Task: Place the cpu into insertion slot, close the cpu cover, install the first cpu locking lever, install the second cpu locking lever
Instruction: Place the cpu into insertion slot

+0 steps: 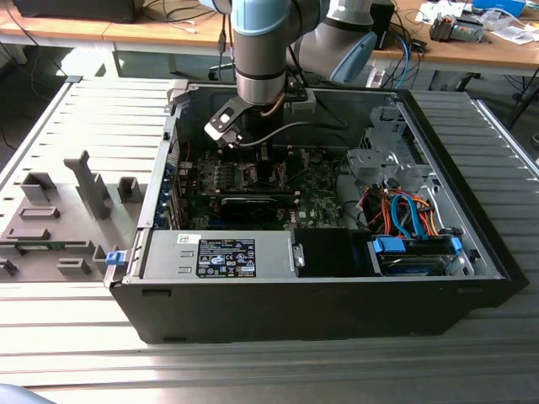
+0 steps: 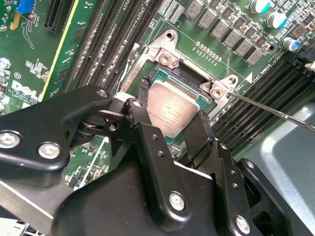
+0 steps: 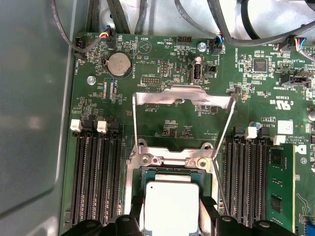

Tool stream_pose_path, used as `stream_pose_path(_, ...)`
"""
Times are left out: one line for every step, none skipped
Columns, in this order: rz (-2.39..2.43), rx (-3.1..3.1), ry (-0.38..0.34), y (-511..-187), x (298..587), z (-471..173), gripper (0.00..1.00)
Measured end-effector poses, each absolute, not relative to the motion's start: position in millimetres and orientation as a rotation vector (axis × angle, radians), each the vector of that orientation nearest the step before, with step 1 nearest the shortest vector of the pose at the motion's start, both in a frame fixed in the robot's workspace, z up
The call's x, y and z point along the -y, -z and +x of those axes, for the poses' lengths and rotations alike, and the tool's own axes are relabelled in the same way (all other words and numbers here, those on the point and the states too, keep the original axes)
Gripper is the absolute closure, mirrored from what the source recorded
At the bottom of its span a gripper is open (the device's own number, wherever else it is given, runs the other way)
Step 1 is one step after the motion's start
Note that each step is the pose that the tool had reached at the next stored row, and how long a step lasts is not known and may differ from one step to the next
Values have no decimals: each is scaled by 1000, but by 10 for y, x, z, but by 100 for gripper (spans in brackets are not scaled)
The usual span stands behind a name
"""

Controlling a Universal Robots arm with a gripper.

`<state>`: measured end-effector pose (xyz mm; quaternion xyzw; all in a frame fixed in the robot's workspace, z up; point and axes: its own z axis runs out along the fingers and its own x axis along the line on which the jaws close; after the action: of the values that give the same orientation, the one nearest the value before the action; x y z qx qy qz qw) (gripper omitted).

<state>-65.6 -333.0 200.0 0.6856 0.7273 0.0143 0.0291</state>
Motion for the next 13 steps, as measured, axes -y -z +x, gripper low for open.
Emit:
stream_pose_path(2115,-2243,-44,-2000,3330,-655,47)
stream_pose_path(2115,-2243,-44,-2000,3330,-654,47)
stream_pose_path(2115,-2243,-44,-2000,3330,-653,47)
stream_pose_path(2115,-2243,-44,-2000,3330,-652,47)
stream_pose_path(2115,-2243,-45,-1999,3330,-651,47)
stream_pose_path(2115,-2243,-45,-1998,3329,-649,45)
stream_pose_path(2115,-2243,-44,-1999,3330,-649,39)
stream_pose_path(2115,-2243,-44,-1999,3330,-648,39)
stream_pose_path(2115,-2243,-44,-2000,3330,-647,39)
stream_pose_path(2115,-2243,-44,-2000,3330,-646,39)
stream_pose_path(2116,-2243,-44,-2011,3333,-646,39)
stream_pose_path(2117,-2243,-46,-2074,3333,-646,39)
stream_pose_path(2117,-2243,-46,-2116,3333,-646,39)
